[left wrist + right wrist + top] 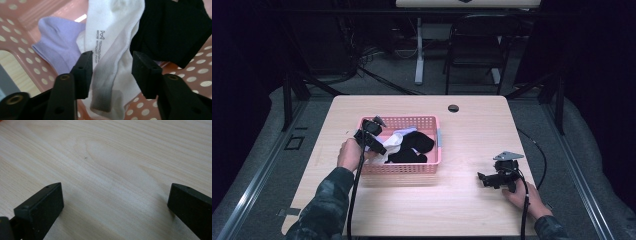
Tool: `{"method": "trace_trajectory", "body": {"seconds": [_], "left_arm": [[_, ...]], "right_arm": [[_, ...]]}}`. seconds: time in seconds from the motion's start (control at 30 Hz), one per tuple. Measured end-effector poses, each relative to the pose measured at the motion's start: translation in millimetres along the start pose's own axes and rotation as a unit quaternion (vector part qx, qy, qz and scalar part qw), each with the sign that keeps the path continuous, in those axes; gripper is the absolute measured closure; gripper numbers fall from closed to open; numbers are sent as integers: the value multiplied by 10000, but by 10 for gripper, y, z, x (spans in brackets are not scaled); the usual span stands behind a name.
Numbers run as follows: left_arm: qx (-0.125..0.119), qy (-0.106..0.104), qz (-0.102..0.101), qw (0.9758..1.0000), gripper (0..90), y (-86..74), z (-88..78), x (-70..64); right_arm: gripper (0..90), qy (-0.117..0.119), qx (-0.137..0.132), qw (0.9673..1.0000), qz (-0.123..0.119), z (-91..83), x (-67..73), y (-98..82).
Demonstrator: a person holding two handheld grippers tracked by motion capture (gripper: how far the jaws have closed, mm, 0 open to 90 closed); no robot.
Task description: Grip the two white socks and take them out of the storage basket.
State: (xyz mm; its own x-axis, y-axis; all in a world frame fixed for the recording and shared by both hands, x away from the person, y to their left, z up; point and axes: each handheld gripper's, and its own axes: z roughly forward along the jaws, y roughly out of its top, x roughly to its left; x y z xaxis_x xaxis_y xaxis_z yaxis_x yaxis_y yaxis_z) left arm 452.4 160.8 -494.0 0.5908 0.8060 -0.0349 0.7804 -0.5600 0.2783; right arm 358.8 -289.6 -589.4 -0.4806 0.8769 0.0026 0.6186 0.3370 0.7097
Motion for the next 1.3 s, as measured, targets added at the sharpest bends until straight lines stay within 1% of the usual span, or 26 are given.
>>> {"method": "trace_trajectory", "body": {"seconds": [0.03,0.07,0.1,0.13,0.17,0.23,0.3,0.4,0.57,0.6,0.63,0.73,0.93,1.0,1.1,1.13,1.2,1.23,1.3], "left_arm": [[41,-2,-37,10000,628,-4,15,17],[41,-2,-37,10000,682,-4,15,17],[26,3,-46,10000,682,-9,14,24],[18,0,-41,10000,729,-12,10,34],[-39,-28,-68,10000,801,-24,-2,53],[-77,-27,-64,9999,840,-35,-11,58],[-105,-31,-33,9999,848,-38,-33,55],[-251,-31,-10,9997,859,-50,-104,51],[-390,55,13,9992,866,-49,-194,46],[-487,32,-3,9988,867,-45,-224,42],[-518,60,7,9986,867,-45,-234,29],[-575,77,51,9983,867,-52,-265,-1],[-644,122,76,9978,867,-65,-328,-8],[-704,80,80,9975,867,-56,-387,5],[-772,114,112,9969,867,-32,-466,3],[-833,145,124,9963,867,-28,-505,-4],[-886,143,122,9959,867,-26,-548,-11],[-899,167,147,9957,868,-26,-567,-9],[-926,181,135,9954,868,-26,-610,-4]], "right_arm": [[0,1,2,10000,0,0,0,0],[0,0,1,10000,-1,0,0,0],[0,0,1,10000,-1,0,0,0],[0,1,1,10000,0,0,0,0],[0,2,2,10000,0,0,0,0],[0,4,0,10000,-1,0,-1,0],[0,3,6,10000,1,-1,0,0],[0,21,0,10000,-21,3,-6,2],[0,22,1,10000,-24,2,-6,2],[0,24,0,10000,-24,3,-7,2],[0,24,2,10000,-25,2,-7,2],[0,24,0,10000,-24,3,-7,2],[0,20,1,10000,-24,1,-6,2],[0,23,-1,10000,-24,2,-7,2],[0,22,-1,10000,-27,2,-7,2],[0,28,4,10000,-25,2,-7,3],[0,34,-12,10000,-26,6,-9,3],[0,40,-5,10000,-29,5,-9,4],[0,40,-6,10000,-29,5,-9,3]]}}
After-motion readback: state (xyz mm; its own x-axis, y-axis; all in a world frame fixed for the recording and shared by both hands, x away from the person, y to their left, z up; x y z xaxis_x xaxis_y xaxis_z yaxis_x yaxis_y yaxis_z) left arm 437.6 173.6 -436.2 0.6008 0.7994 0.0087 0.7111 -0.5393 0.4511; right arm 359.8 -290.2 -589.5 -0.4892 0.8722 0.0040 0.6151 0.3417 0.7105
